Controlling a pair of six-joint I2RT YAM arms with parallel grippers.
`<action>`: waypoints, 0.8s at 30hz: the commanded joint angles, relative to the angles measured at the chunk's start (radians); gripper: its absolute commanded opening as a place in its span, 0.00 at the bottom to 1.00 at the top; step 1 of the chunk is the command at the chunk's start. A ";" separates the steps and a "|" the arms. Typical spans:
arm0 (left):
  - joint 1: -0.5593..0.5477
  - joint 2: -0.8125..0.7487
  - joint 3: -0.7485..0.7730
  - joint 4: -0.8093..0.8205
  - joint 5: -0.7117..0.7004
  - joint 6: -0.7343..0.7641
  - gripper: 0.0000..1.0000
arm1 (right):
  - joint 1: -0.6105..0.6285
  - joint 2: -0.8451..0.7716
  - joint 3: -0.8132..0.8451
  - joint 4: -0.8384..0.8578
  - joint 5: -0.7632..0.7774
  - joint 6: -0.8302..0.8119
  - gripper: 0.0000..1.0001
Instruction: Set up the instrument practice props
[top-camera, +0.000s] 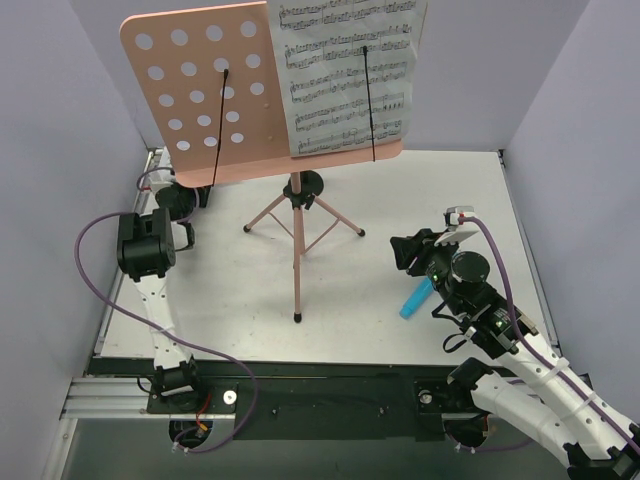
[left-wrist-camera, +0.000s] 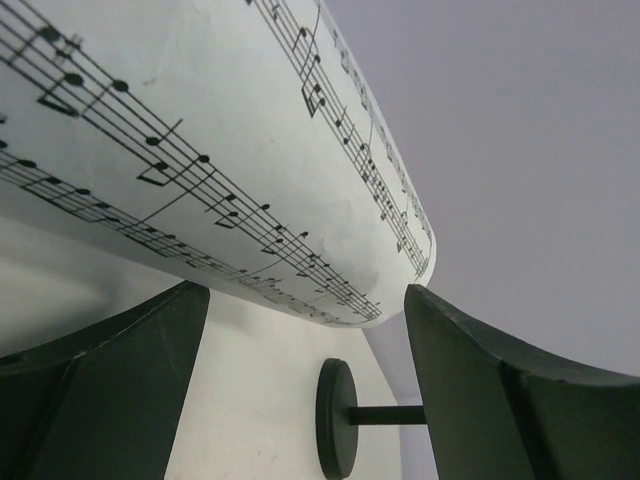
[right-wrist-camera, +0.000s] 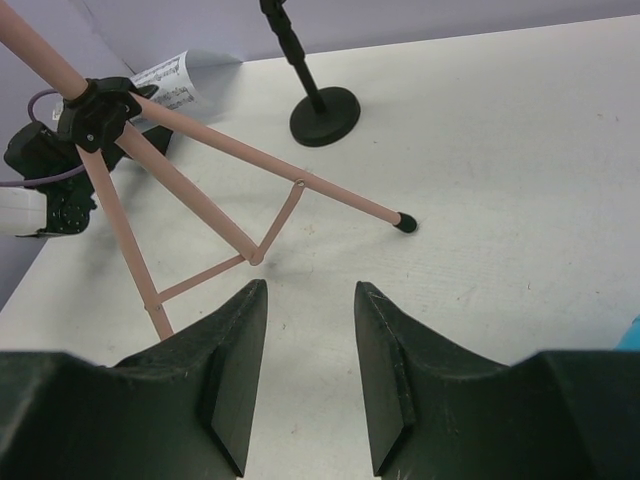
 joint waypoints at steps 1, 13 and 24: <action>0.004 -0.095 -0.004 -0.039 -0.044 0.073 0.90 | 0.009 0.006 0.031 0.016 -0.005 0.000 0.36; 0.012 -0.138 0.039 0.001 -0.035 0.218 0.91 | 0.008 0.017 0.029 0.018 -0.011 -0.008 0.36; 0.013 -0.150 0.140 0.091 0.051 0.154 0.92 | 0.009 0.017 0.024 0.015 -0.008 -0.003 0.36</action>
